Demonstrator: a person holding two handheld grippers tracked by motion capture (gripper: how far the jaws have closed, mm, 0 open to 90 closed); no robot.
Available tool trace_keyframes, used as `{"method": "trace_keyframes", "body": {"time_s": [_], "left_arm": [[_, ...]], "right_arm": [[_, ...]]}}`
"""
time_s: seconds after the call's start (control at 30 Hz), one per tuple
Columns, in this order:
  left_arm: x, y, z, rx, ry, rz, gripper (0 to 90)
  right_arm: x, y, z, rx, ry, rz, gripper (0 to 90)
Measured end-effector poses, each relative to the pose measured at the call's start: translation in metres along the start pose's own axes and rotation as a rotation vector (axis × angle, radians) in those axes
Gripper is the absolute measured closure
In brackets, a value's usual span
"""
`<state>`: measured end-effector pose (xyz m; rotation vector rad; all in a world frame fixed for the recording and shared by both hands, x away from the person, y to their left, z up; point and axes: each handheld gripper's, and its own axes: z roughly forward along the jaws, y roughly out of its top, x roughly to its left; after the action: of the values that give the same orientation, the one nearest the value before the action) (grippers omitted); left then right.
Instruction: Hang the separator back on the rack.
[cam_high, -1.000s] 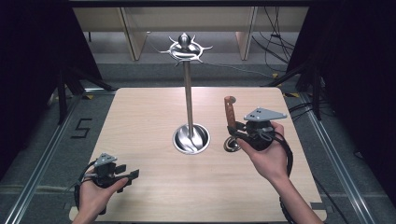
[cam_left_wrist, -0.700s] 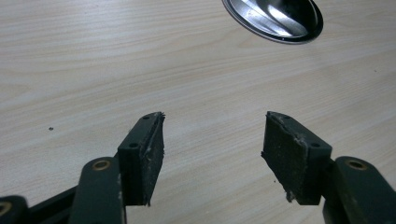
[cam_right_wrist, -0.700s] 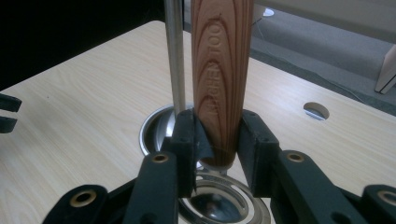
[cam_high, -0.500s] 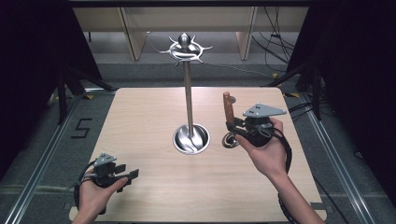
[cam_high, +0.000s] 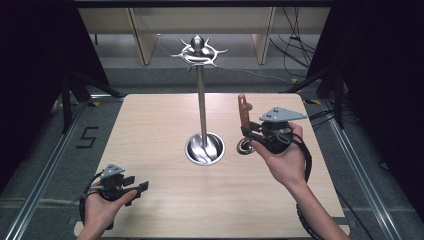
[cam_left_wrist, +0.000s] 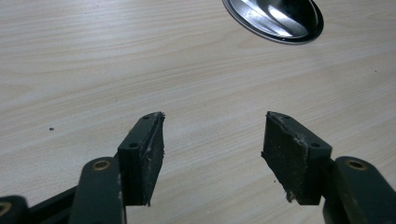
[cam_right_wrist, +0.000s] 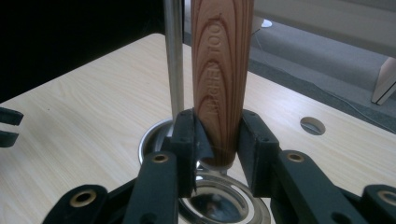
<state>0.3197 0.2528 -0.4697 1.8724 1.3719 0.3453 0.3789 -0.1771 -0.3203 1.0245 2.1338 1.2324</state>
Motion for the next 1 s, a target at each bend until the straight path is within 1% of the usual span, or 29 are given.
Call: {"method": "trace_keyframes", "body": {"time_s": [0.03, 0.1, 0.13, 0.17, 0.2, 0.23, 0.3, 0.37, 0.43, 0.47, 0.5, 0.53, 0.57, 0.6, 0.63, 0.7, 0.73, 0.77, 0.8, 0.83, 0.87, 0.93, 0.97, 1.0], "left_arm": [[0.0, 0.0, 0.0, 0.0, 0.002, 0.001, 37.6], [0.0, 0.0, 0.0, 0.0, 0.001, -0.001, 37.6], [0.0, 0.0, 0.0, 0.0, 0.0, -0.001, 37.6], [0.0, 0.0, 0.0, 0.0, 0.0, -0.001, 37.6], [0.0, 0.0, 0.0, -0.001, 0.005, 0.002, 37.6], [0.0, 0.0, 0.0, -0.001, 0.004, 0.003, 37.6], [0.0, 0.0, 0.0, -0.001, 0.005, 0.003, 37.6], [0.0, 0.0, 0.0, 0.0, 0.002, 0.001, 37.6], [0.0, 0.0, 0.0, 0.0, 0.001, -0.002, 37.6], [0.0, 0.0, -0.001, -0.002, 0.005, 0.003, 37.6], [0.0, 0.0, -0.001, -0.002, 0.005, 0.003, 37.6], [0.0, 0.0, -0.001, -0.003, 0.004, 0.003, 37.6], [0.0, 0.0, -0.001, -0.003, 0.005, 0.004, 37.6], [0.0, 0.0, -0.001, -0.003, 0.005, 0.003, 37.6], [0.0, 0.0, -0.001, -0.003, 0.004, 0.003, 37.6], [0.0, 0.0, -0.001, -0.003, 0.004, 0.003, 37.6], [0.0, 0.0, -0.001, -0.006, 0.005, 0.001, 37.6], [0.0, 0.0, -0.001, -0.004, 0.004, 0.003, 37.6], [0.0, 0.0, -0.001, -0.004, 0.004, 0.003, 37.6], [0.0, 0.0, -0.001, -0.005, 0.005, 0.002, 37.6], [0.0, 0.0, -0.001, -0.005, 0.006, -0.001, 37.6], [0.0, 0.0, -0.001, -0.005, 0.007, 0.0, 37.6], [0.0, 0.0, -0.001, -0.006, 0.006, 0.0, 37.6], [0.0, 0.0, -0.001, -0.006, 0.006, 0.0, 37.6]], "right_arm": [[0.0, 0.001, 0.0, 0.005, 0.006, 0.011, 70.3], [0.0, 0.003, -0.001, 0.005, 0.005, 0.006, 70.3], [-0.002, 0.005, 0.0, -0.012, -0.004, -0.021, 70.3], [-0.002, 0.005, 0.0, -0.012, -0.004, -0.021, 70.3], [0.0, 0.005, 0.0, -0.009, 0.001, 0.006, 70.3], [-0.001, 0.007, -0.001, -0.001, 0.003, -0.008, 70.2], [0.0, 0.01, -0.001, -0.005, 0.002, 0.004, 70.3], [-0.001, 0.012, 0.0, -0.018, 0.006, -0.01, 70.3], [0.0, 0.013, -0.001, -0.016, 0.003, -0.001, 70.2], [0.0, 0.015, 0.001, -0.041, -0.005, -0.012, 70.3], [0.0, 0.015, 0.001, -0.041, -0.005, -0.012, 70.3], [0.0, 0.018, -0.001, -0.024, 0.009, -0.016, 70.3], [0.0, 0.018, -0.001, -0.024, 0.009, -0.016, 70.3], [0.001, 0.019, -0.001, -0.029, 0.003, -0.005, 70.3], [0.001, 0.021, -0.001, -0.027, 0.006, -0.016, 70.3], [0.002, 0.023, 0.0, -0.03, 0.008, -0.008, 70.3], [0.002, 0.024, 0.001, -0.046, 0.001, -0.01, 70.2], [0.002, 0.025, 0.001, -0.051, 0.001, -0.019, 70.3], [0.002, 0.025, 0.001, -0.051, 0.001, -0.019, 70.3], [0.001, 0.026, 0.0, -0.038, 0.009, -0.018, 70.3], [0.002, 0.027, 0.002, -0.057, 0.002, -0.012, 70.3], [0.002, 0.028, 0.003, -0.059, 0.004, -0.017, 70.3], [0.002, 0.03, 0.002, -0.036, 0.015, -0.01, 70.3], [0.002, 0.03, 0.002, -0.036, 0.015, -0.01, 70.3]]}}
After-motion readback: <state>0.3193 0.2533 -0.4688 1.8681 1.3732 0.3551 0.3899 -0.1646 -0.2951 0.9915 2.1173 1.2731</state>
